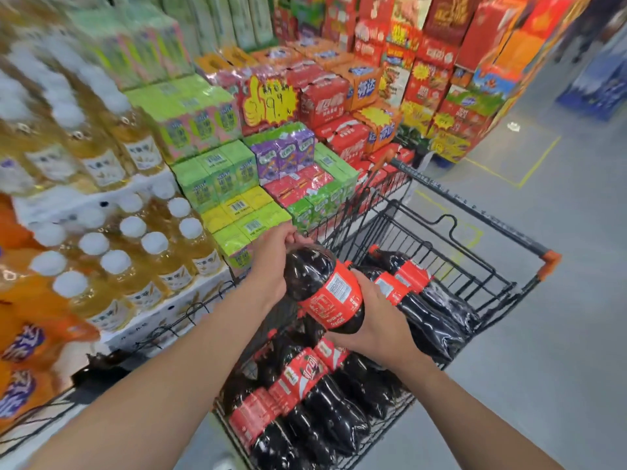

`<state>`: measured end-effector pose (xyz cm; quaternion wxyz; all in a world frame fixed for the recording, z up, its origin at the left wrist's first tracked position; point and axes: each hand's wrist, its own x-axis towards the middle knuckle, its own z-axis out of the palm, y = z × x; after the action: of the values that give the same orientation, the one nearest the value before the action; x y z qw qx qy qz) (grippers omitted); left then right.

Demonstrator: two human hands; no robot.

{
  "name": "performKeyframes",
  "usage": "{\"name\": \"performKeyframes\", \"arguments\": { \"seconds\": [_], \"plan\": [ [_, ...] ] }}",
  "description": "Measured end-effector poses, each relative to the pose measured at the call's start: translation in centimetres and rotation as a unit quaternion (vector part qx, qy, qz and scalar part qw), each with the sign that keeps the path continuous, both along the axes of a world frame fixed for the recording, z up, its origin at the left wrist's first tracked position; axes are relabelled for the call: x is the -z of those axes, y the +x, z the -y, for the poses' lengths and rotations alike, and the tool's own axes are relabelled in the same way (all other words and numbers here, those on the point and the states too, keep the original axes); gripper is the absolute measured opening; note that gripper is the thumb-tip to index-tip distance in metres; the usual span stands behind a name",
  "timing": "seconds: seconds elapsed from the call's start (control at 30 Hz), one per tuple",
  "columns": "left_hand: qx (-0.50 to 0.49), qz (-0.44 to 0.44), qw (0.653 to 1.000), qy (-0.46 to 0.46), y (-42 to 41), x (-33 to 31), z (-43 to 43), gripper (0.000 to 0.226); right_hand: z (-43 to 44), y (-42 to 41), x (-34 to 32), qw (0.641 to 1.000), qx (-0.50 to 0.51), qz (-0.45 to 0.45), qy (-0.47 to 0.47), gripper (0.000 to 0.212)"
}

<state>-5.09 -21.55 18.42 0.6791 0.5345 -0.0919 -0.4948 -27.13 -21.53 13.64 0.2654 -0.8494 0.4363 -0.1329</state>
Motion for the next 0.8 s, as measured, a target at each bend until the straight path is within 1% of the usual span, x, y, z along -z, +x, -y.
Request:
{"name": "performKeyframes", "arguments": {
  "seconds": [0.1, 0.2, 0.33, 0.43, 0.57, 0.67, 0.73, 0.8],
  "plan": [
    [-0.037, 0.014, 0.998, -0.041, 1.1, -3.7, -1.0, 0.048, 0.0, 1.6, -2.6, 0.999, -0.010, 0.034, -0.029, 0.124],
    [-0.048, 0.045, 0.995, -0.071, 2.6, -6.7, -2.9, 0.046, -0.9, 3.5, -5.0, 0.997, -0.020, 0.053, -0.046, 0.125],
    [-0.073, 0.069, 0.991, -0.086, 5.9, -9.1, -6.2, 0.036, -2.8, 6.8, -7.5, 0.994, -0.047, 0.074, -0.061, 0.118],
    [-0.098, 0.063, 0.988, -0.103, 8.9, -10.3, -9.8, 0.029, -5.1, 10.0, -8.9, 0.992, -0.072, 0.074, -0.077, 0.117],
    [-0.142, 0.055, 0.979, -0.132, 13.9, -11.6, -16.2, 0.039, -9.7, 15.4, -10.4, 0.985, -0.114, 0.084, -0.093, 0.111],
    [-0.180, 0.055, 0.971, -0.150, 17.9, -12.4, -22.2, 0.029, -14.2, 20.3, -10.9, 0.978, -0.158, 0.101, -0.097, 0.110],
    [-0.220, 0.068, 0.963, -0.143, 20.8, -12.6, -26.5, 0.033, -17.5, 23.7, -11.2, 0.973, -0.181, 0.105, -0.101, 0.113],
    [-0.244, 0.086, 0.955, -0.142, 23.5, -12.9, -31.0, 0.033, -21.0, 27.0, -11.4, 0.967, -0.205, 0.114, -0.105, 0.110]
  ]
}}
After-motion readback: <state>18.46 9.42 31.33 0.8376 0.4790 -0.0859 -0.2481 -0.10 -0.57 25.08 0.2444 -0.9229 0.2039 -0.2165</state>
